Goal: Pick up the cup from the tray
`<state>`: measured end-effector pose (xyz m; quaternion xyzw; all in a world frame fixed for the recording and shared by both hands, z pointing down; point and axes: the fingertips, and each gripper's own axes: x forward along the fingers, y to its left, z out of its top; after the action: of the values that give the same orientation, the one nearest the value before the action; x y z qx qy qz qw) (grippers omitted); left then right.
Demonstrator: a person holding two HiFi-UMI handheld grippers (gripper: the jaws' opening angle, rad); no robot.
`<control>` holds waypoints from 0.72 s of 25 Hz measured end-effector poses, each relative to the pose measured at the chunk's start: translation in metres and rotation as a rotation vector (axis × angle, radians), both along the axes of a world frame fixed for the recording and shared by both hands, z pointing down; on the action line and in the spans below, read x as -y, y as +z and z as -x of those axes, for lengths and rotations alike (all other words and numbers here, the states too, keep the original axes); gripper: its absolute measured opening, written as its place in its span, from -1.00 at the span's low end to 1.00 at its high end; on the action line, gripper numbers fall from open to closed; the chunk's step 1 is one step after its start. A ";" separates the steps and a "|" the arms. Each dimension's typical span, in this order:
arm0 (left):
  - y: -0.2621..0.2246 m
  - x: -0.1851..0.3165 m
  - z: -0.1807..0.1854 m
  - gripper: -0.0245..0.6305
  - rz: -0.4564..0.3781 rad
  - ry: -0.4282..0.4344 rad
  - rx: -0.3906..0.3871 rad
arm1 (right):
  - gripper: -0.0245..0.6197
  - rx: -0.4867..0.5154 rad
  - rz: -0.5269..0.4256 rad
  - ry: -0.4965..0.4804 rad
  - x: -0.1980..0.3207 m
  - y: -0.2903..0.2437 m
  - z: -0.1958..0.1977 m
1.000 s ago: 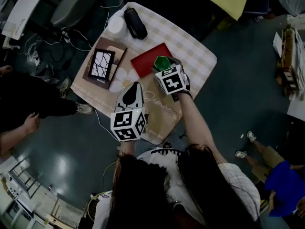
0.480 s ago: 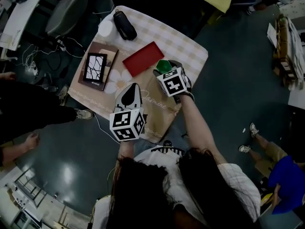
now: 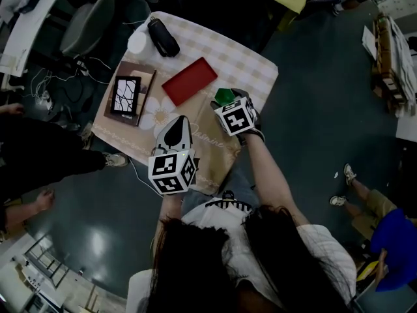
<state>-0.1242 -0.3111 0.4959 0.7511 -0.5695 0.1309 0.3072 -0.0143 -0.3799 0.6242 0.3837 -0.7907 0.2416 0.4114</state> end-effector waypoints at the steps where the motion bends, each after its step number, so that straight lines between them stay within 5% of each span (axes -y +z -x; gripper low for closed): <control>1: 0.000 -0.001 0.000 -0.91 0.003 0.000 0.005 | 0.07 0.005 0.007 0.006 -0.001 0.002 -0.002; 18: 0.002 -0.014 -0.001 -0.91 0.012 -0.009 0.028 | 0.07 -0.003 0.047 0.021 -0.020 0.022 -0.018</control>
<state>-0.1236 -0.2974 0.4975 0.7447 -0.5762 0.1434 0.3046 0.0033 -0.3604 0.6461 0.3824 -0.7803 0.2636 0.4188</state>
